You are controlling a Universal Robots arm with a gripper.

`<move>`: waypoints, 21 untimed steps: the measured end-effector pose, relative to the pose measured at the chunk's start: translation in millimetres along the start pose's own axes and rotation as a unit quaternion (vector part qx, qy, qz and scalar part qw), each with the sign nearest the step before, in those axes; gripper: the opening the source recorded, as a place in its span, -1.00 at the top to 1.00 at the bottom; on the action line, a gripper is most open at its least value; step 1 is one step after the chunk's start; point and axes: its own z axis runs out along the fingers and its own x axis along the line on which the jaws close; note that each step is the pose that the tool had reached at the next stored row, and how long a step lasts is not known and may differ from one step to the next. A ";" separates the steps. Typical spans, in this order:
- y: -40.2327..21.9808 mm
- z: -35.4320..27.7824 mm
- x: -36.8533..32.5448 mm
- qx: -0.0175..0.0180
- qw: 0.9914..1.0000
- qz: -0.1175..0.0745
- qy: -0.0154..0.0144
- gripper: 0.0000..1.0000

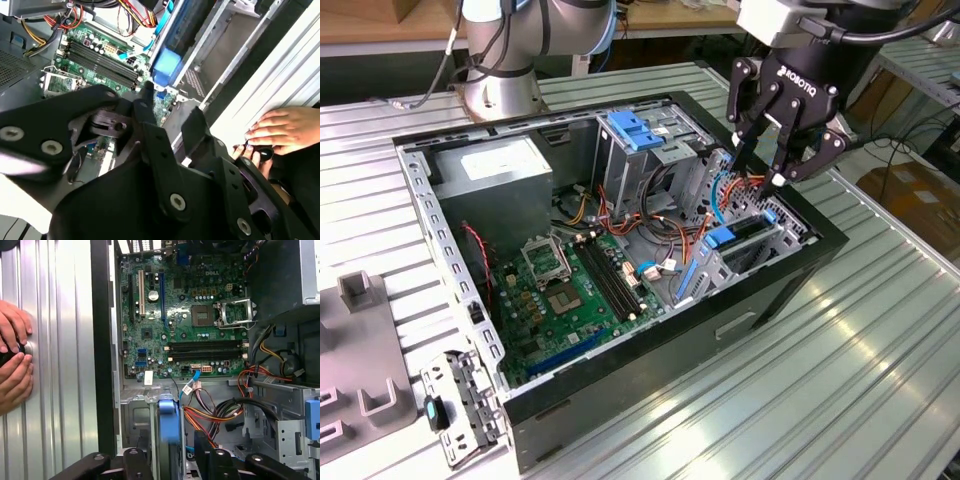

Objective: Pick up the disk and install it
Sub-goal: 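Insert the disk into the insertion slot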

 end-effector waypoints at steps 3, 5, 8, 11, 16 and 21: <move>-0.5 9.7 -0.2 0.000 1.000 -0.001 0.000 -0.01; -1.2 17.1 -0.3 0.000 1.000 -0.002 0.000 0.02; -1.8 24.0 -0.4 0.000 1.000 -0.003 0.000 0.40; -2.7 33.4 -0.6 0.000 1.000 -0.004 0.000 0.76; -3.6 45.1 -0.8 0.000 1.000 -0.004 0.000 0.79; -3.7 46.4 -0.9 0.000 1.000 -0.004 0.000 0.79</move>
